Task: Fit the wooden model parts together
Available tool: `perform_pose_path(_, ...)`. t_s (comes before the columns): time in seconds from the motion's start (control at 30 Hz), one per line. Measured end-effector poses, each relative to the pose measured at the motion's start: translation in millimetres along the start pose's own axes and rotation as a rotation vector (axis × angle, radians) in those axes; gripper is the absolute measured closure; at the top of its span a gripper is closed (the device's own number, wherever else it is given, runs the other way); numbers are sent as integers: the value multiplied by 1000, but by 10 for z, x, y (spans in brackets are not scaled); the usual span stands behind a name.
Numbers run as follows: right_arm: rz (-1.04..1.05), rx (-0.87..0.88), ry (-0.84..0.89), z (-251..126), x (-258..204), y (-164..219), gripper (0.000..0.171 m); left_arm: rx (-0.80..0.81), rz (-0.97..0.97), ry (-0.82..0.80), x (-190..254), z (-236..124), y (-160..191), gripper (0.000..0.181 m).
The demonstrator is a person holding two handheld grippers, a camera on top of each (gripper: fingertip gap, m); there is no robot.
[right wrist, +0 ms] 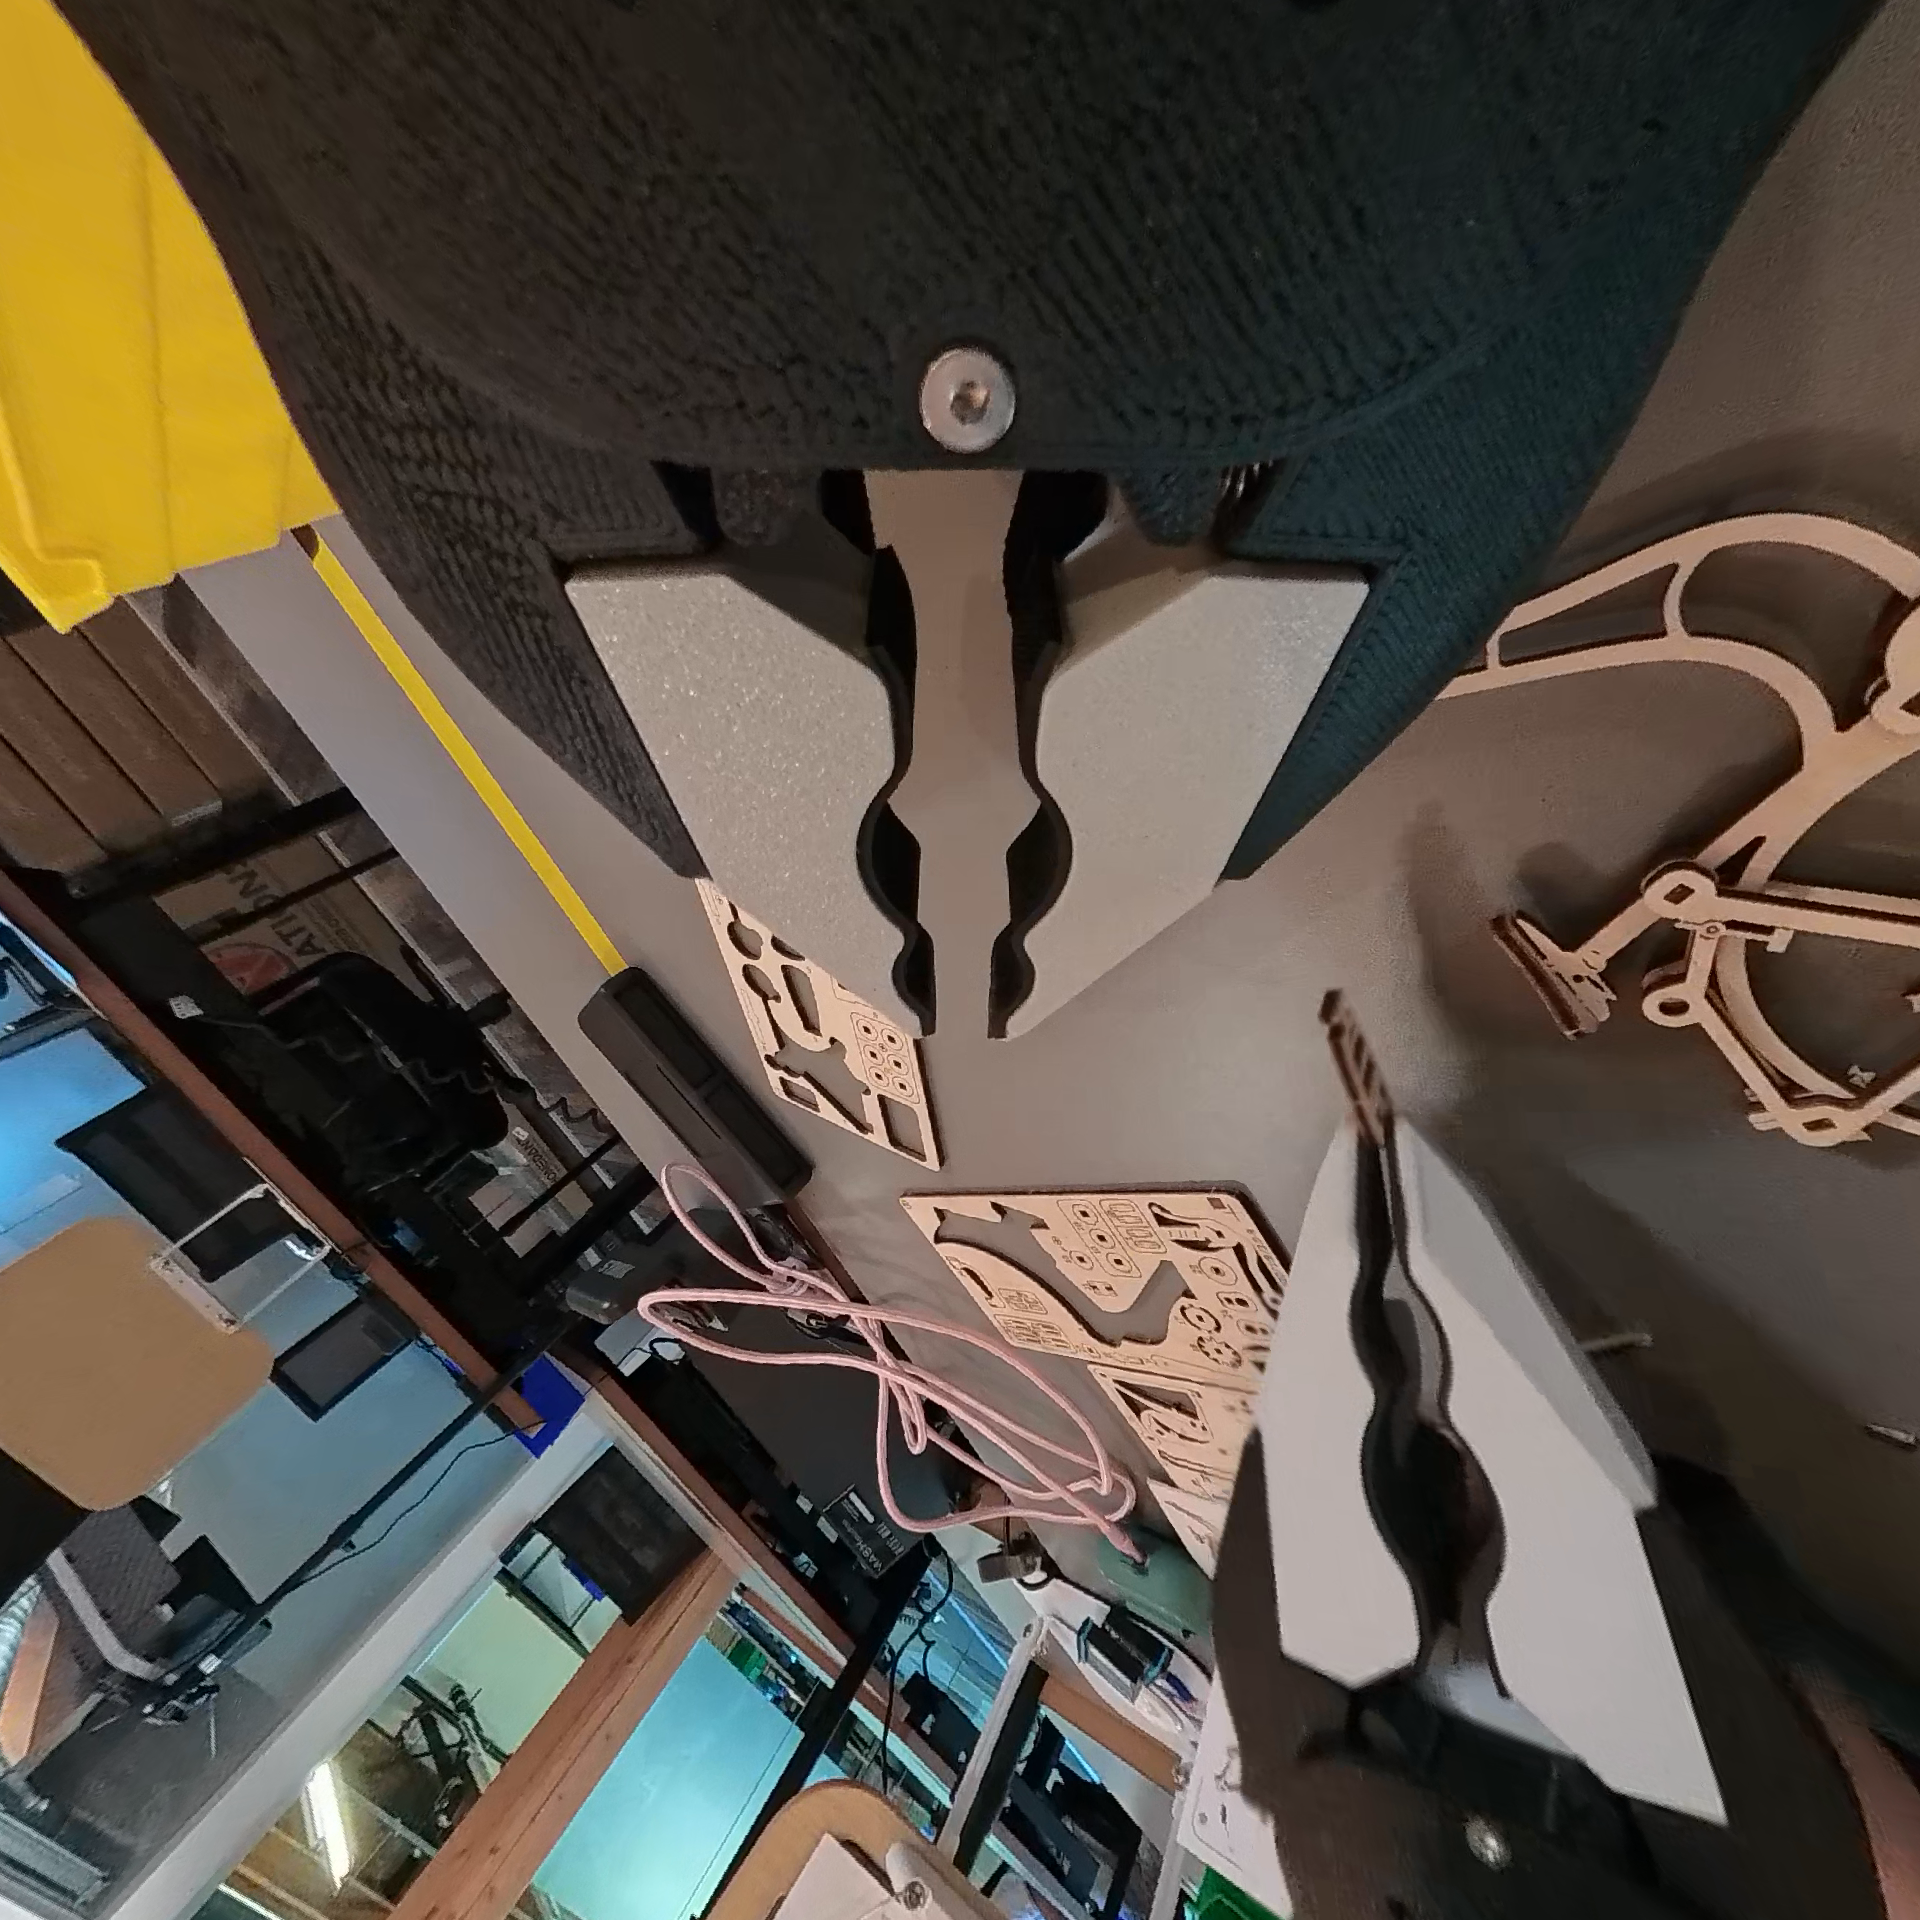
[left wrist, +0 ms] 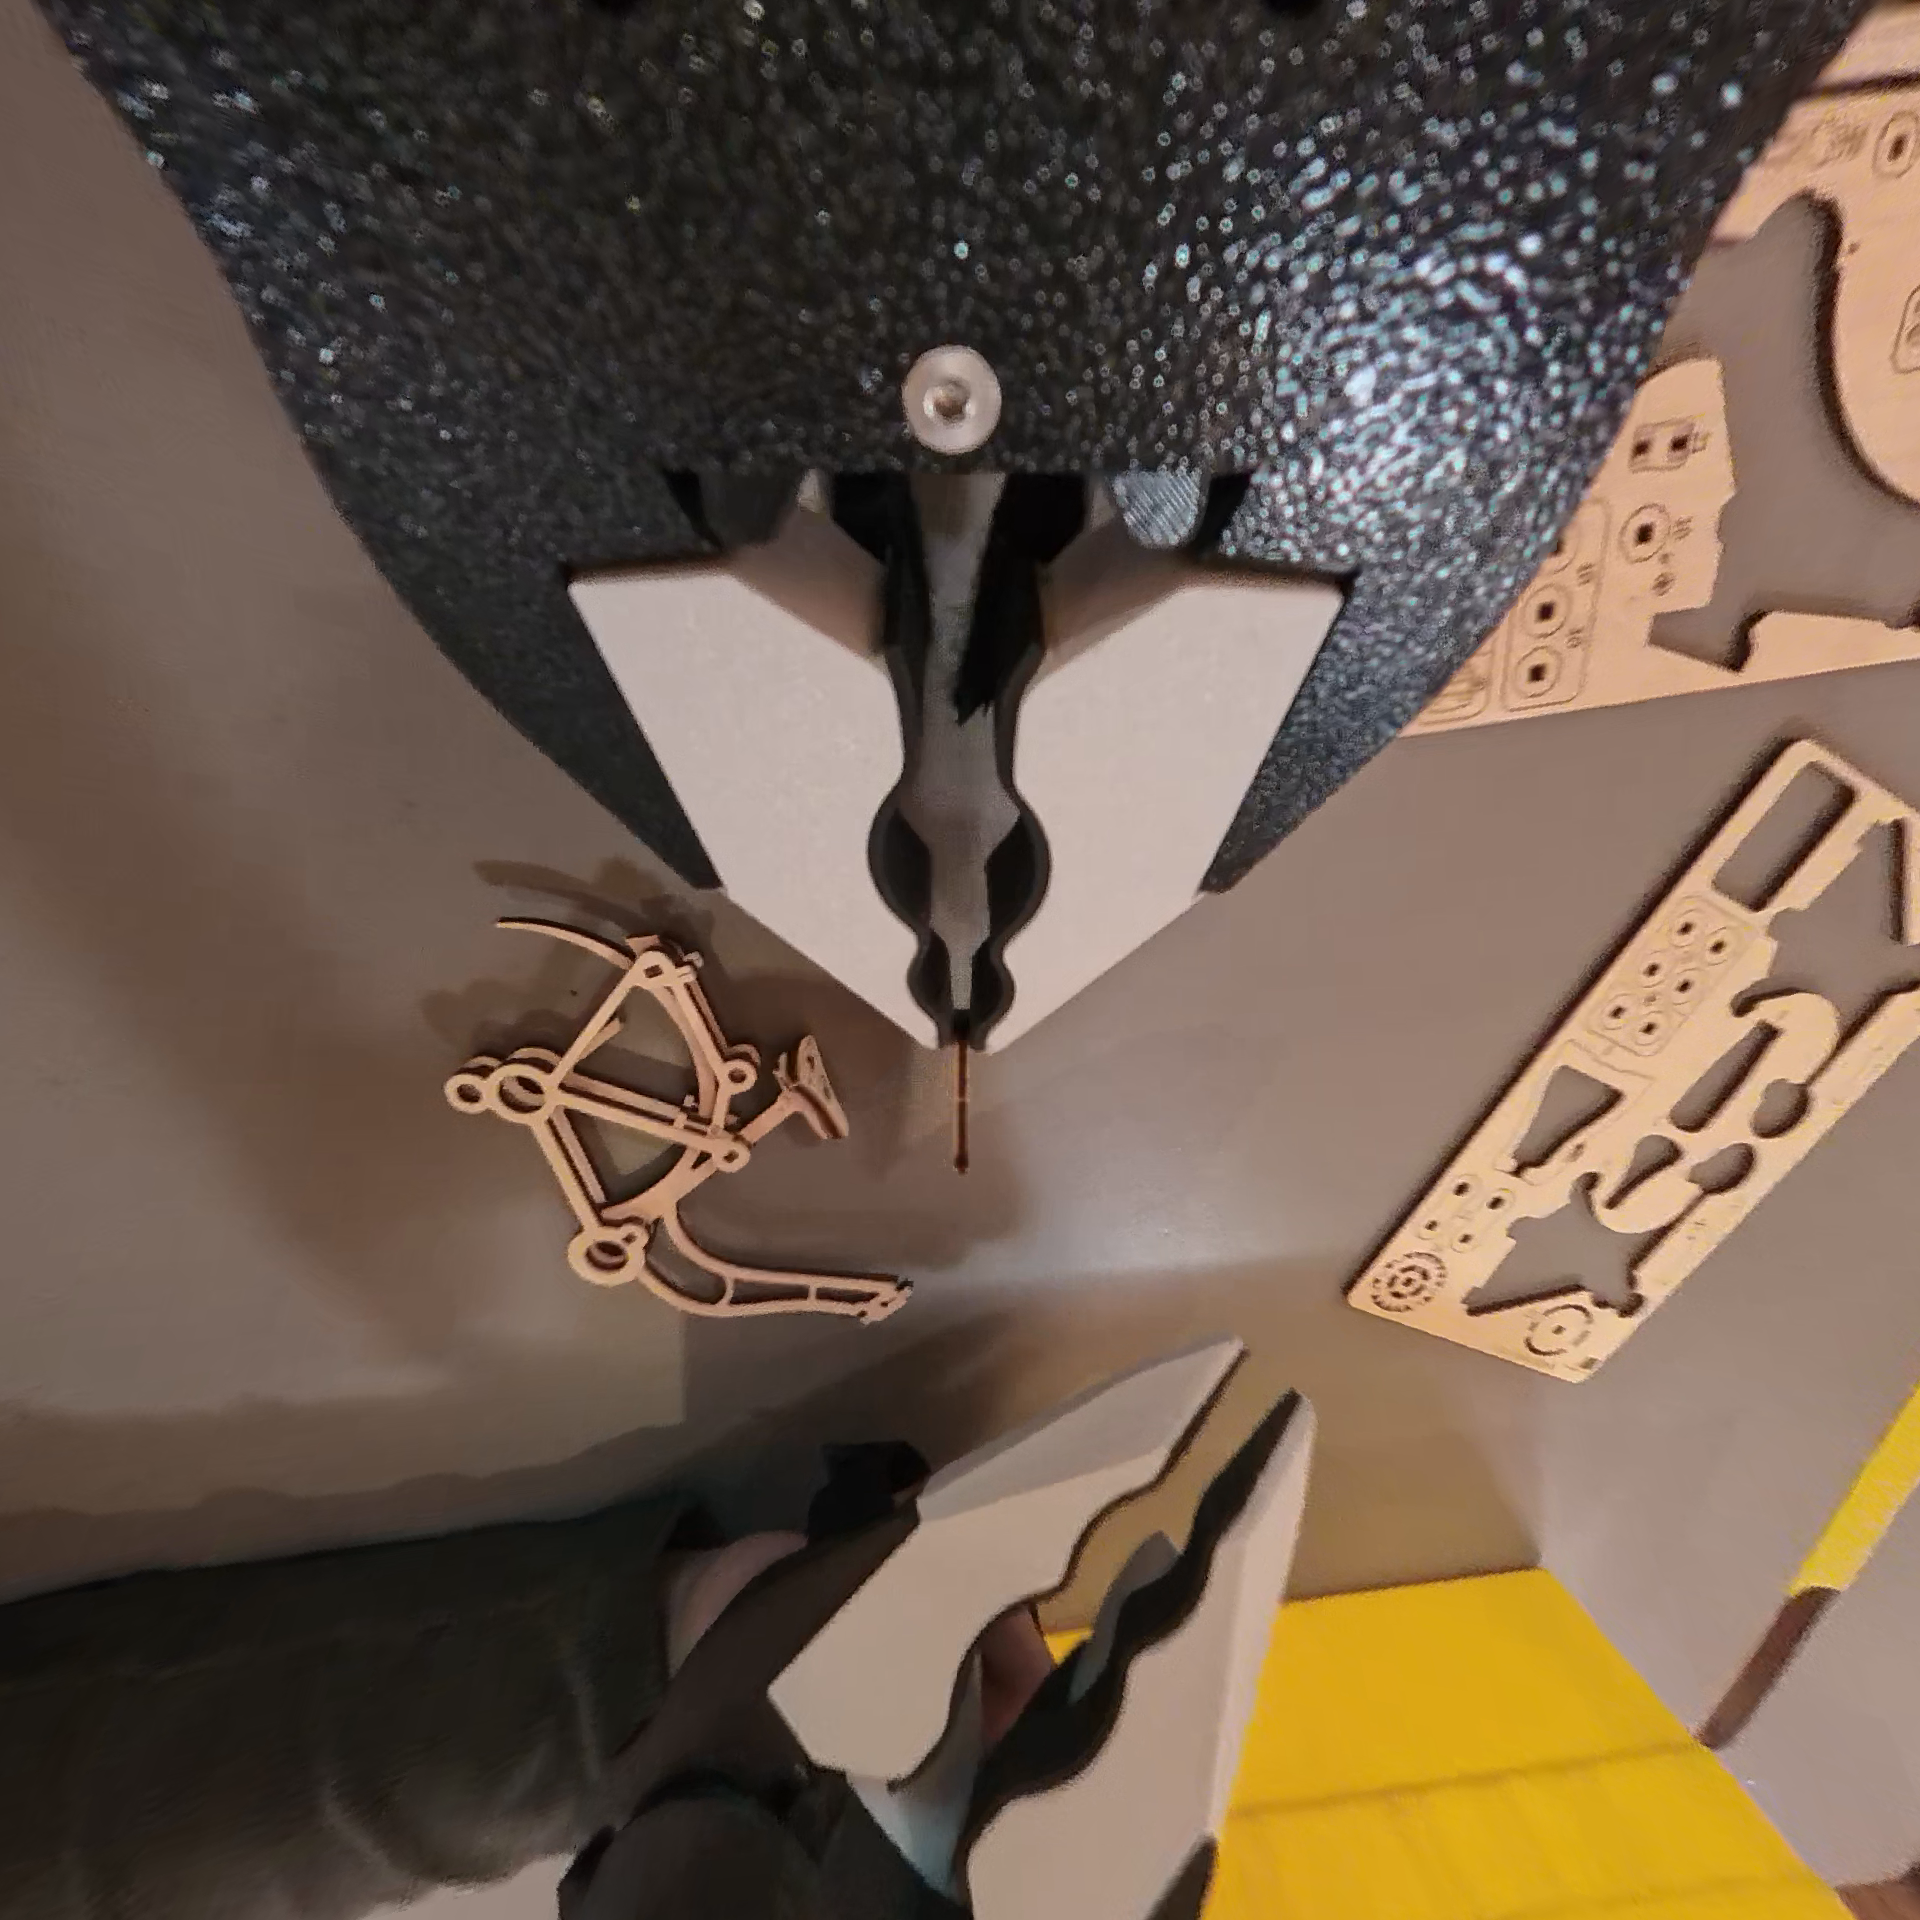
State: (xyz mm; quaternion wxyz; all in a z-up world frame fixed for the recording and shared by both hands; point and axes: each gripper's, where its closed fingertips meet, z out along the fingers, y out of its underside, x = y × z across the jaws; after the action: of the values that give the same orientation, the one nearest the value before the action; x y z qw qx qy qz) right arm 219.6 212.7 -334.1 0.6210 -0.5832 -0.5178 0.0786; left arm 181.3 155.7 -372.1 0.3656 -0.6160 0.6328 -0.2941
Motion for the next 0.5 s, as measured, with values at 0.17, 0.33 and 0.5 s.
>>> perform_pose_path(0.17, -3, 19, -19, -5, -36, -31, 163, -38, -41, -90, 43, -116, -5, 181)
perform_pose_path(0.33, 20, 53, -53, -51, -94, -89, 163, -90, -119, -90, 219, -81, 116, 181)
perform_pose_path(0.5, 7, 78, -86, -91, -174, -145, 164, -98, -202, -74, 279, -96, 133, 181)
